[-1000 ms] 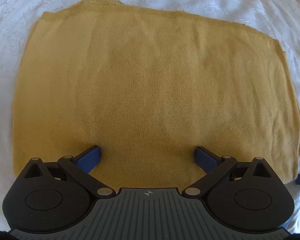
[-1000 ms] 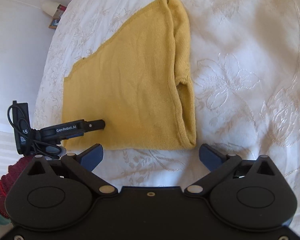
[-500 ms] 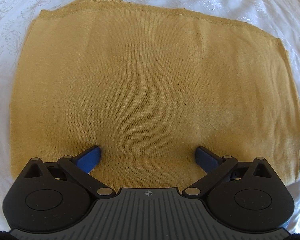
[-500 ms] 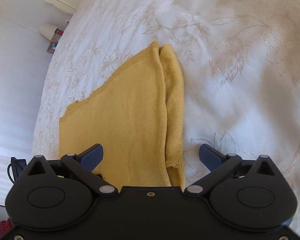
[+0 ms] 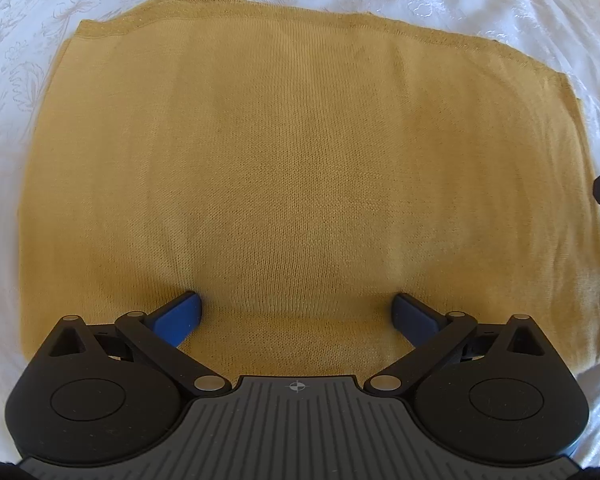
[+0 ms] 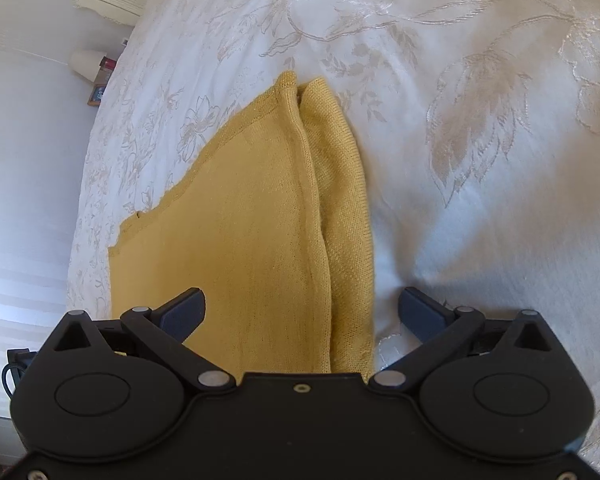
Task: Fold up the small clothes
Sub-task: 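Move the right gripper to a side edge of the folded sweater, then fold the held edge over toward the middle and open the right gripper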
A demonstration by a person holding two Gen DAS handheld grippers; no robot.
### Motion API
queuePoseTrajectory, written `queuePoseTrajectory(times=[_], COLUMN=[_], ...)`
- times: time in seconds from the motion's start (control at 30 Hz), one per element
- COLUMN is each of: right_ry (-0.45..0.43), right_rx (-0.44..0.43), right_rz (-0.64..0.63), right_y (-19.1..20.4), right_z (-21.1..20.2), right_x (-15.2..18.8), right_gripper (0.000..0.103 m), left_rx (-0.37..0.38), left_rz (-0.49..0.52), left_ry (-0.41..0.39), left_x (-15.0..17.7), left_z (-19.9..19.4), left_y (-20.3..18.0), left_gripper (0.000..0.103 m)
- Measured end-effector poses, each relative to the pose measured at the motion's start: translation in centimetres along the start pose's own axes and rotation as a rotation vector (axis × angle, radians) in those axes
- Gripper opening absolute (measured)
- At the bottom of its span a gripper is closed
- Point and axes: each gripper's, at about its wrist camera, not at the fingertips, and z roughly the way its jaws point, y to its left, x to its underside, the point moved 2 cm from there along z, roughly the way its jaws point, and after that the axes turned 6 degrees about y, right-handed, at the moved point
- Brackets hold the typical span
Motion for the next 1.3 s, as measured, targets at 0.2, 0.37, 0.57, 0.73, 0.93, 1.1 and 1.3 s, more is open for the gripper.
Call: queuePoseTrajectory(times=[0.2,0.37,0.57,0.73,0.93,1.1,1.3], right_ry=[0.025,0.044,0.065,0.053,0.023,0.0,-0.045], right_rx=[-0.008,-0.094,-0.138,-0.059,0.0,0.003,0.067], right_rz=[-0.013,0.022,0.045,-0.036,-0.019,-0.027,-0.06], right_y=[-0.1,-1.4,-1.9,-0.3,-0.4,1.1,4.9], right_z=[0.0,-0.3,-0.4,-0.3,-1.4,-1.8,-2.1], right_x=[-0.3,-0.7,-1.1,-0.5,-0.1,0.4,1.0], right_gripper=[0.103,0.103,0.103,0.093,0.043,0.022,0.02], left_rx=[-0.003,-0.008,-0.008,-0.003,0.015,0.042,0.051], left_rz=[0.001,0.0,0.002,0.006,0.009,0.015,0.059], left_ry=[0.003,0.0,-0.004,-0.011,-0.027,-0.054,-0.15], left_x=[-0.1,-0.1,0.0,0.0,0.3,0.5,1.1], left_z=[-0.1,0.0,0.0,-0.1,-0.3,-1.4,-5.3], left_y=[-0.1,-0.2,-0.2,0.0,0.3,1.2,3.4], left_gripper=[0.103,0.103,0.103,0.103,0.103,0.101,0.094])
